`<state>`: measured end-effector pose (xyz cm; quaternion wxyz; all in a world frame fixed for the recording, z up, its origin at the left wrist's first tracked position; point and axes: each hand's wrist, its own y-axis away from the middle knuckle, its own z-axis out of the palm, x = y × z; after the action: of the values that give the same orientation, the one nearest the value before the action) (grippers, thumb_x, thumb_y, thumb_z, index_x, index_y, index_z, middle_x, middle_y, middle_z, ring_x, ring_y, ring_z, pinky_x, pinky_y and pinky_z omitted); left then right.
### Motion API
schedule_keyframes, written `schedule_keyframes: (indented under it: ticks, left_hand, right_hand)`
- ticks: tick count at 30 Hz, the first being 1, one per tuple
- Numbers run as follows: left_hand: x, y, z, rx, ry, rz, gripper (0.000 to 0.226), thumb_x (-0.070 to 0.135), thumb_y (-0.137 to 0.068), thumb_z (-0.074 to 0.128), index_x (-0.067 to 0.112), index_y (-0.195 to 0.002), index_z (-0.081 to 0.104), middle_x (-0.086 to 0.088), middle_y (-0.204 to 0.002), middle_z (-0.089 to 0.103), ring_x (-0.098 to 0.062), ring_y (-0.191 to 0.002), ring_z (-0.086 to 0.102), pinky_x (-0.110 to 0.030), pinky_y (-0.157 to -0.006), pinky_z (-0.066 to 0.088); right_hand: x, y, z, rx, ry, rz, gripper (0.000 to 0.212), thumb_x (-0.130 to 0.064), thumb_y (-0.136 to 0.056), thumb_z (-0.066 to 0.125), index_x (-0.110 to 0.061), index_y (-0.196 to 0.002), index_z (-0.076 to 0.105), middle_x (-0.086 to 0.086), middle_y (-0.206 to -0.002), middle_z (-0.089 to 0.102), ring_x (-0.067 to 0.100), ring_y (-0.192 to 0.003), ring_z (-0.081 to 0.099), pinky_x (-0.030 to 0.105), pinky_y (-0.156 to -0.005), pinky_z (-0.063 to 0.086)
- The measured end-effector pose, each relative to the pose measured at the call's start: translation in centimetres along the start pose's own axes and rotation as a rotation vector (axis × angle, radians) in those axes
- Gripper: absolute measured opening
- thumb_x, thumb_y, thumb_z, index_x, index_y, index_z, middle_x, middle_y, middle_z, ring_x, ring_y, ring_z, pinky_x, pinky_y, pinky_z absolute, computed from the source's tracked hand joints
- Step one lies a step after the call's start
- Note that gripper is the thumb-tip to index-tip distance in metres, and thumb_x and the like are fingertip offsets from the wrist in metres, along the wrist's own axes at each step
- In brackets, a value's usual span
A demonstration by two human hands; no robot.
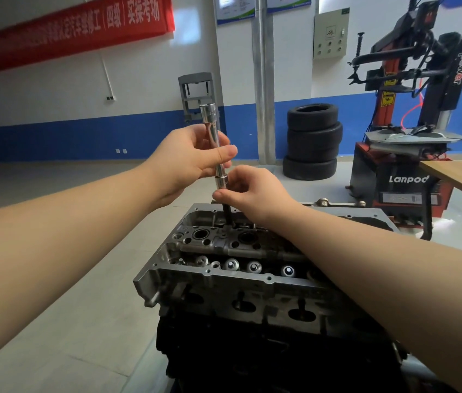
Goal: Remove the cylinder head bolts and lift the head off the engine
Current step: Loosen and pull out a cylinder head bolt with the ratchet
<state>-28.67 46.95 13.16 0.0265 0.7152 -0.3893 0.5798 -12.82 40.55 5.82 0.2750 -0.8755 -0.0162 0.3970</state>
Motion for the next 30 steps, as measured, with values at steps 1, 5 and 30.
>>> schedule_keyframes:
  ticks: [1, 5, 30]
  left_hand:
    - [0.02, 0.09, 0.02, -0.037, 0.051, -0.001, 0.020, 0.012, -0.099, 0.073, 0.011, -0.119, 0.069, -0.009, -0.111, 0.078, -0.022, -0.099, 0.079, -0.029, -0.081, 0.065]
    - [0.04, 0.34, -0.27, -0.048, 0.106, 0.019, 0.022, 0.001, -0.101, 0.066, 0.010, -0.121, 0.070, -0.009, -0.108, 0.081, -0.025, -0.099, 0.080, -0.029, -0.080, 0.065]
    - [-0.65, 0.05, -0.33, 0.018, 0.025, 0.024, 0.021, 0.003, -0.101, 0.067, 0.014, -0.118, 0.070, -0.005, -0.102, 0.081, -0.019, -0.096, 0.080, -0.026, -0.076, 0.064]
  right_hand:
    - [0.00, 0.01, -0.11, -0.001, 0.019, -0.021, 0.016, -0.038, -0.093, 0.077, -0.026, -0.091, 0.066, -0.012, -0.075, 0.068, 0.002, -0.070, 0.062, 0.026, -0.069, 0.047]
    - [-0.33, 0.09, -0.32, -0.066, -0.095, -0.024, 0.007, -0.028, -0.096, 0.068, -0.022, -0.099, 0.071, -0.007, -0.084, 0.074, 0.011, -0.084, 0.070, 0.039, -0.082, 0.057]
    - [-0.50, 0.22, -0.61, -0.123, 0.044, -0.037, 0.012, -0.023, -0.101, 0.062, -0.027, -0.092, 0.067, -0.015, -0.081, 0.072, -0.003, -0.078, 0.065, 0.021, -0.073, 0.050]
